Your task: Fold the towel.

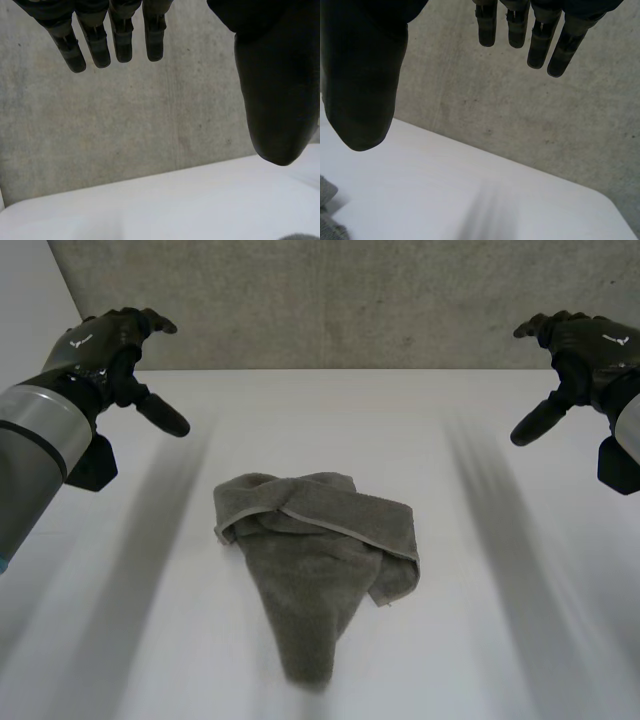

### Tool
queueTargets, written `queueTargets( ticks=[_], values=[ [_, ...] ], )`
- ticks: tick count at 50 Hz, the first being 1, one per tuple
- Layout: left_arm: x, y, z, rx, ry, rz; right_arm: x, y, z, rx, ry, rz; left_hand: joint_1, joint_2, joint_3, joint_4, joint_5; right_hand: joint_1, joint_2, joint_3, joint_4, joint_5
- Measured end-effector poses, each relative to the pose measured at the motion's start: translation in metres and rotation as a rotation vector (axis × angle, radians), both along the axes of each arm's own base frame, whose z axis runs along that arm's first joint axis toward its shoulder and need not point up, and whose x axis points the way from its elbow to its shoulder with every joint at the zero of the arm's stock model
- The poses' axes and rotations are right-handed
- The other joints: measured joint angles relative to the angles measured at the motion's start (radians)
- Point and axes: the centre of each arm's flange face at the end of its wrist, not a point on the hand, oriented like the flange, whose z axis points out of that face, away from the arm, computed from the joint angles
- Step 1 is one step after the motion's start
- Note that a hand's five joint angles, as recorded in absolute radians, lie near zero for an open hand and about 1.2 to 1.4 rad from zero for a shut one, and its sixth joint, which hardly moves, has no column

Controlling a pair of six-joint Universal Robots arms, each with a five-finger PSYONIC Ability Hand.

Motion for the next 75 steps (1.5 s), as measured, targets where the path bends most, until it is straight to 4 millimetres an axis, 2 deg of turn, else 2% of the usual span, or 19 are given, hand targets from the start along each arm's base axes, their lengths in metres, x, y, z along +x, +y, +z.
queueTargets(
  ticks=[6,9,13,20,29,36,44,49,51,53,57,60,62,63,66,68,69,71,75],
  values=[
    [0.002,0.01,-0.021,0.047,-0.072,-0.012,0.001,0.005,-0.02,0.067,0.008,0.024,0.0,0.0,0.0,0.0,0.0,0.0,0.0,0.0,0.0,0.0],
    [0.003,0.015,-0.035,0.067,-0.13,-0.024,0.002,0.009,-0.039,0.128,0.016,0.044,0.0,0.0,0.0,0.0,0.0,0.0,0.0,0.0,0.0,0.0],
    [0.002,0.021,-0.061,0.09,-0.221,-0.051,0.011,0.019,-0.078,0.233,0.024,0.091,0.0,0.0,0.0,0.0,0.0,0.0,0.0,0.0,0.0,0.0],
    [-0.006,0.023,-0.101,0.144,-0.284,-0.093,0.034,0.035,-0.129,0.306,0.006,0.164,0.0,0.0,0.0,0.0,0.0,0.0,0.0,0.0,0.0,0.0],
    [-0.022,0.018,-0.121,0.143,-0.278,-0.126,0.06,0.044,-0.167,0.313,0.022,0.204,0.0,0.0,0.0,0.0,0.0,0.0,0.0,0.0,0.0,0.0],
    [-0.037,0.012,-0.126,0.106,-0.266,-0.152,0.074,0.037,-0.188,0.324,0.051,0.191,0.0,0.0,0.0,0.0,0.0,0.01,0.003,0.0,0.0,0.004],
    [-0.054,0.006,-0.137,0.112,-0.249,-0.181,0.081,0.024,-0.207,0.34,0.063,0.181,0.029,0.064,0.0,0.0,0.093,0.636,0.573,0.0,0.0,0.624],
    [-0.061,-0.002,-0.142,0.112,-0.241,-0.188,0.084,0.015,-0.207,0.304,0.043,0.181,0.474,0.498,0.0,0.0,0.521,0.897,0.746,0.0,0.0,1.037],
    [-0.065,-0.009,-0.142,0.095,-0.236,-0.19,0.086,0.007,-0.2,0.263,0.024,0.185,0.839,0.877,0.0,0.0,0.879,1.042,0.919,0.0,0.0,1.111],
    [-0.068,-0.017,-0.138,0.068,-0.228,-0.188,0.089,-0.002,-0.191,0.224,0.005,0.192,0.984,1.0,0.0,0.0,1.036,1.087,1.001,0.0,0.0,1.113],
    [-0.077,-0.037,-0.119,-0.014,-0.204,-0.179,0.096,-0.024,-0.162,0.133,-0.035,0.233,0.988,1.004,0.0,0.0,1.054,1.087,1.002,0.0,0.0,1.113],
    [-0.082,-0.056,-0.088,-0.115,-0.181,-0.163,0.103,-0.044,-0.122,0.033,-0.067,0.28,0.988,1.004,0.0,0.0,1.054,1.087,1.002,0.0,0.0,1.113],
    [-0.085,-0.07,-0.045,-0.236,-0.162,-0.141,0.107,-0.058,-0.078,-0.077,-0.088,0.308,0.988,1.004,0.0,0.0,1.054,1.088,1.003,0.0,0.0,1.113],
    [-0.085,-0.072,-0.036,-0.262,-0.159,-0.136,0.107,-0.061,-0.065,-0.109,-0.091,0.313,0.988,1.004,0.0,0.0,1.054,1.088,1.003,0.0,0.0,1.113],
    [-0.083,-0.078,0.034,-0.447,-0.13,-0.098,0.103,-0.069,0.008,-0.307,-0.107,0.319,0.988,1.004,0.0,0.0,1.054,1.089,1.007,0.0,0.0,1.113],
    [-0.077,-0.073,0.085,-0.576,-0.105,-0.069,0.095,-0.066,0.06,-0.46,-0.111,0.311,0.988,1.004,0.0,0.0,1.054,1.087,1.007,0.0,0.0,1.113],
    [-0.076,-0.07,0.095,-0.601,-0.1,-0.063,0.093,-0.064,0.073,-0.5,-0.111,0.308,0.988,1.004,0.0,0.0,1.054,1.087,1.007,0.0,0.0,1.113],
    [-0.069,-0.058,0.134,-0.699,-0.076,-0.042,0.083,-0.051,0.115,-0.636,-0.101,0.296,0.988,1.004,0.0,0.0,1.054,1.089,1.007,0.0,0.0,1.113],
    [-0.056,-0.039,0.171,-0.787,-0.058,-0.028,0.07,-0.03,0.149,-0.776,-0.052,0.295,0.988,1.012,0.0,0.0,1.054,1.089,1.007,0.0,0.0,1.113]
  ],
)
